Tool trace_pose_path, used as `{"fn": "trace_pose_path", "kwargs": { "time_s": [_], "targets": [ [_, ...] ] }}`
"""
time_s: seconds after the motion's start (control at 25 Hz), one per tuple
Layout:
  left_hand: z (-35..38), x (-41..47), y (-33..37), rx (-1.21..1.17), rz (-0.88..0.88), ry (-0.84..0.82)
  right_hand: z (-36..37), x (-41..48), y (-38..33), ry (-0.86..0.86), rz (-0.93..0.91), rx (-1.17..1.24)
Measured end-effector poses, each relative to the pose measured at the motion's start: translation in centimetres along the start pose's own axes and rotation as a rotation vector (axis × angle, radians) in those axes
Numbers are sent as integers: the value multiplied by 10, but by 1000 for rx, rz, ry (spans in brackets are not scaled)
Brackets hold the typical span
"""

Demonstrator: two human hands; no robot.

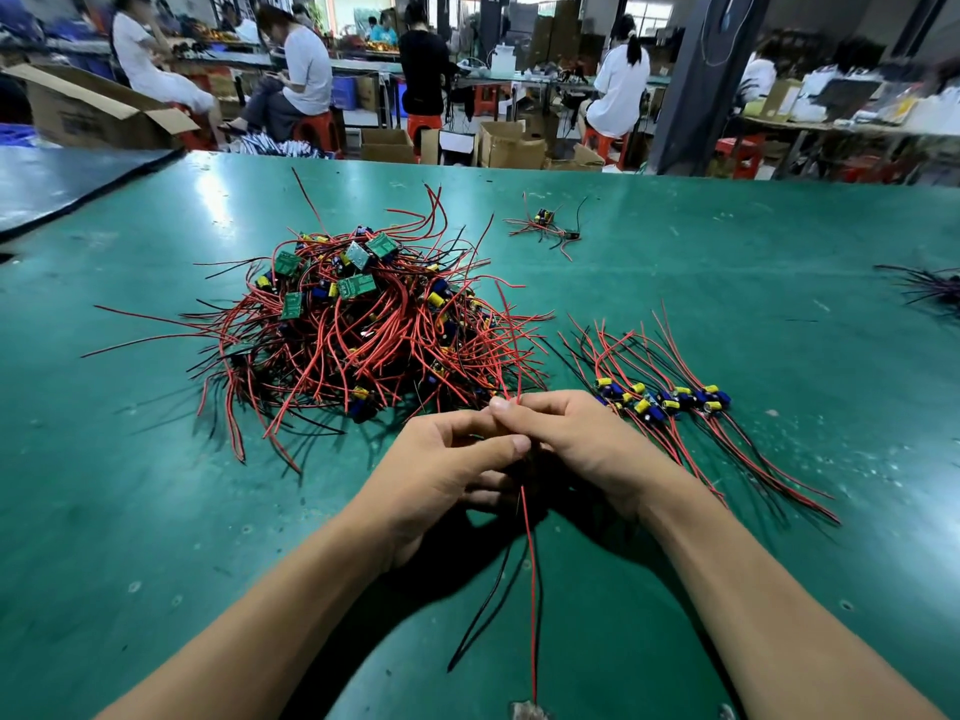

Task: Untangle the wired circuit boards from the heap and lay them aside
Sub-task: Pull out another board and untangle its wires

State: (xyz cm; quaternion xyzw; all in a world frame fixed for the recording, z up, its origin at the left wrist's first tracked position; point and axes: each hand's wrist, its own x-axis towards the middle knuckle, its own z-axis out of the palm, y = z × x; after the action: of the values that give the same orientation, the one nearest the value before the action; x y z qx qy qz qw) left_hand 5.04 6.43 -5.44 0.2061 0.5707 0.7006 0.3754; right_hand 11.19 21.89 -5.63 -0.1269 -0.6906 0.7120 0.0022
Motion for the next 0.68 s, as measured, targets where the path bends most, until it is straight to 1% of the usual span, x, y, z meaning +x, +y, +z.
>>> {"fn": "trace_pose_path", "kwargs": {
  "time_s": [0.08, 0.2, 0.28, 0.4, 0.56, 0.68],
  "targets": [
    [0, 1, 0, 48, 10, 38, 0, 2, -2, 57, -34, -11],
    [-2, 1, 1, 37, -13, 53, -1, 3, -5, 132, -67, 48],
    [-4, 1, 1, 34, -15, 47, 1, 3, -6, 112, -60, 135],
    [-3, 3, -1, 17, 8, 35, 2, 4, -7, 59, 10, 258],
    [1, 3, -5, 79, 95, 68, -1, 3, -6, 37, 37, 245],
    [5, 2, -6, 51, 117, 97, 3, 2, -5, 23, 23, 227]
  ]
}}
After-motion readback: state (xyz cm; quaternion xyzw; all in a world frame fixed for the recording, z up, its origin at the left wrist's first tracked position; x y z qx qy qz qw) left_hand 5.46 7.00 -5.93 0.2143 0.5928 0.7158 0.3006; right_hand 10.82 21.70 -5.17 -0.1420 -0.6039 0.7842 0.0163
